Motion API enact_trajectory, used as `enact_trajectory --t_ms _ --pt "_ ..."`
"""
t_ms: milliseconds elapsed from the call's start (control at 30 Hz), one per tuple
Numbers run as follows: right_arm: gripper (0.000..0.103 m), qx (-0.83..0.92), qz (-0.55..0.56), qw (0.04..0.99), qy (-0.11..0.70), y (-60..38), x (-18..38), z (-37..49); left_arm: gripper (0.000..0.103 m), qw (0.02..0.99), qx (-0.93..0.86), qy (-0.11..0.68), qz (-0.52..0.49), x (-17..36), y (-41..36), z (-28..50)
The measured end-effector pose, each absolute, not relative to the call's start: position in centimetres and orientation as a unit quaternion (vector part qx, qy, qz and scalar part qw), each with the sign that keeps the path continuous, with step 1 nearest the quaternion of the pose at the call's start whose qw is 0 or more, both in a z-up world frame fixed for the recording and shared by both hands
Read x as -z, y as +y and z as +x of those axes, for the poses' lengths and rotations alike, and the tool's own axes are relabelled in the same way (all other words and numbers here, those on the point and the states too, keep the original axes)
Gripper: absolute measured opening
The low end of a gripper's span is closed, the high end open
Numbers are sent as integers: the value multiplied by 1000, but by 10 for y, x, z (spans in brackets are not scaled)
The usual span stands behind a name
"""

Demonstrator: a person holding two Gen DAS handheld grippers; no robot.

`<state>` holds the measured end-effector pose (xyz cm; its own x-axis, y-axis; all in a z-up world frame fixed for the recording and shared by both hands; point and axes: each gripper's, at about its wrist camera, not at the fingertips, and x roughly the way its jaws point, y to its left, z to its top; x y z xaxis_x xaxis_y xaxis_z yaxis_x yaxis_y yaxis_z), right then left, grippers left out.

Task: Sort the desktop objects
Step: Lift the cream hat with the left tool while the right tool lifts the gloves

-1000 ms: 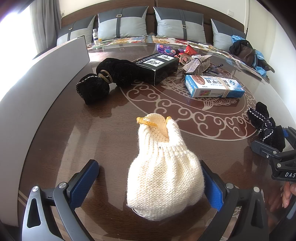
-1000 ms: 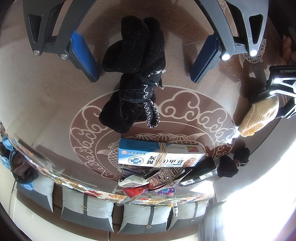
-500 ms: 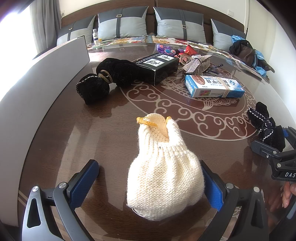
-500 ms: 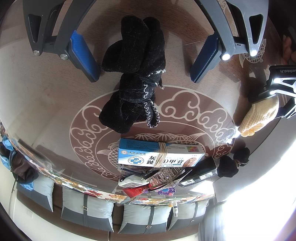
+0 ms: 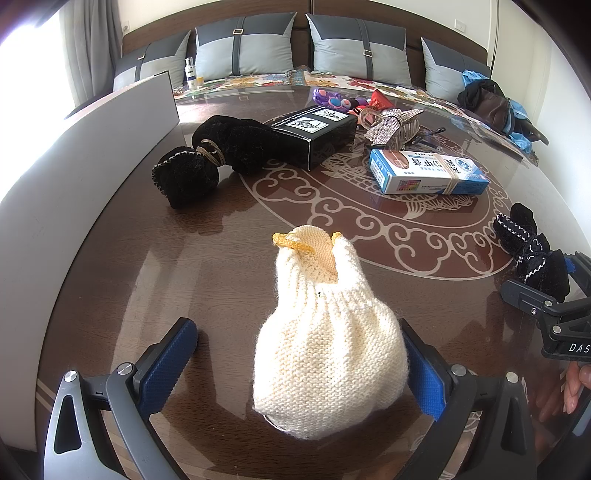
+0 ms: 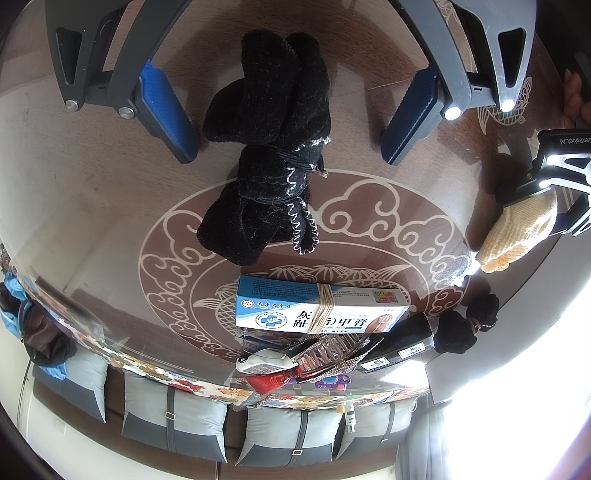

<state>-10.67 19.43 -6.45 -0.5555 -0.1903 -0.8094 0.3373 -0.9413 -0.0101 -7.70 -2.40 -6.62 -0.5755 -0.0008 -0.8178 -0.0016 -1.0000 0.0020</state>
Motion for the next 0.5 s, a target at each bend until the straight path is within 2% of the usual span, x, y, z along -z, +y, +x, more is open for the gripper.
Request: enact_trajectory --t_ms 267,400,433,467,500 --pt "100 878 447 152 81 195 64 -106 103 0 -887 1 -463 65 -24 -77" --pt "100 873 454 168 52 205 63 -106 103 15 -871 7 -491 62 -25 -84" --pt "100 872 457 172 40 210 62 -106 93 21 -874 5 -486 59 -25 -83" --pt "100 870 461 175 26 215 60 -105 77 26 -878 7 -477 57 -24 -81" --pt "99 868 465 175 14 219 59 -103 72 26 -880 16 -474 55 -23 -80"
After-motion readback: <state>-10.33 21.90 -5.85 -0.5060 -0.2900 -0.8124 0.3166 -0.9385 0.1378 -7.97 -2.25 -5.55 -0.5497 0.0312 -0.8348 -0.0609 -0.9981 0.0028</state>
